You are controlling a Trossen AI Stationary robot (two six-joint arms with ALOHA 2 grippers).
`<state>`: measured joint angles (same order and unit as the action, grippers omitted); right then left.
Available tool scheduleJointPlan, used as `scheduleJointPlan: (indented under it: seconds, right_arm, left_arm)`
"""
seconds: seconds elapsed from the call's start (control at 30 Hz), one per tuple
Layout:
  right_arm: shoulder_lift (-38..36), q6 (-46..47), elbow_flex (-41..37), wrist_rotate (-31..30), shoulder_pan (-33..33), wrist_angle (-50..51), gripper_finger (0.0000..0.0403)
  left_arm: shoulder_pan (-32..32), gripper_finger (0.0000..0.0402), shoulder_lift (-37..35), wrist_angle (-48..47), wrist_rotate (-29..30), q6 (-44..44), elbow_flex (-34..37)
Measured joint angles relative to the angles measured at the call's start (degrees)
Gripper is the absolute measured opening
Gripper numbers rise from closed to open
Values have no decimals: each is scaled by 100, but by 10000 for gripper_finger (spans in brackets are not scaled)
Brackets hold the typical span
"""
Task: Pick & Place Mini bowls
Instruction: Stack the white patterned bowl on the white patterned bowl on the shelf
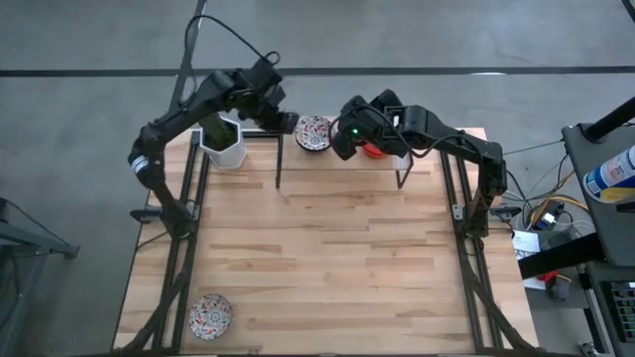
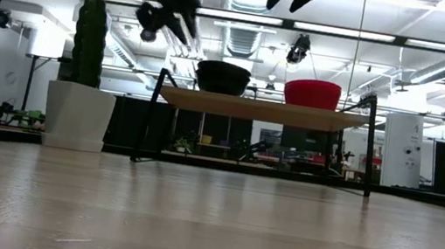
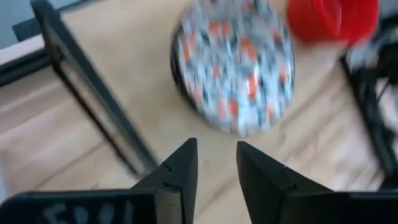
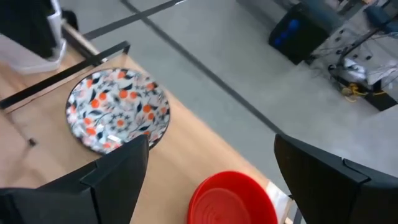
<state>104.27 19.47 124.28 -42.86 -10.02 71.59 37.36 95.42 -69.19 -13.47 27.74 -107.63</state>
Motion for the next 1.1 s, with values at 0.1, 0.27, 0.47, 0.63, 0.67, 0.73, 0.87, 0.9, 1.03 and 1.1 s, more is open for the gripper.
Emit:
scheduleJointPlan:
  seconds: [0.1,0.27,0.47,0.63,0.67,0.73,0.87,0.9,1.03,1.1]
  right_arm:
    - [0,-10,-40,270,6,19,342]
    - [0,-23,-170,416,11,20,337]
    - [4,-23,-259,442,14,22,336]
    - [4,-12,-259,451,26,-19,336]
    - [4,-4,-259,458,26,-19,337]
    - [4,3,-259,571,26,-25,338]
    - [4,17,-259,767,45,-33,336]
    - [4,26,-259,821,57,-34,335]
    - [4,41,-259,890,116,-36,334]
    - [4,22,-259,892,145,-36,335]
  left_arm:
    - [-219,108,-295,-604,118,-369,0]
    - [-625,108,-782,-1282,492,-425,13]
    - [-1099,108,-1454,-1504,563,-335,343]
    - [-1631,108,-2070,-1538,667,-715,1005]
    - [-1763,108,-2190,-1542,674,-718,1177]
    - [-2076,108,-2438,-1534,672,-664,1536]
    - [-2850,108,-2837,-1527,667,-375,2219]
    - [-3059,108,-2917,-1523,665,-261,2388]
    - [-3905,108,-3154,-1434,592,309,2985]
    - [-4335,108,-3220,-1313,506,616,3253]
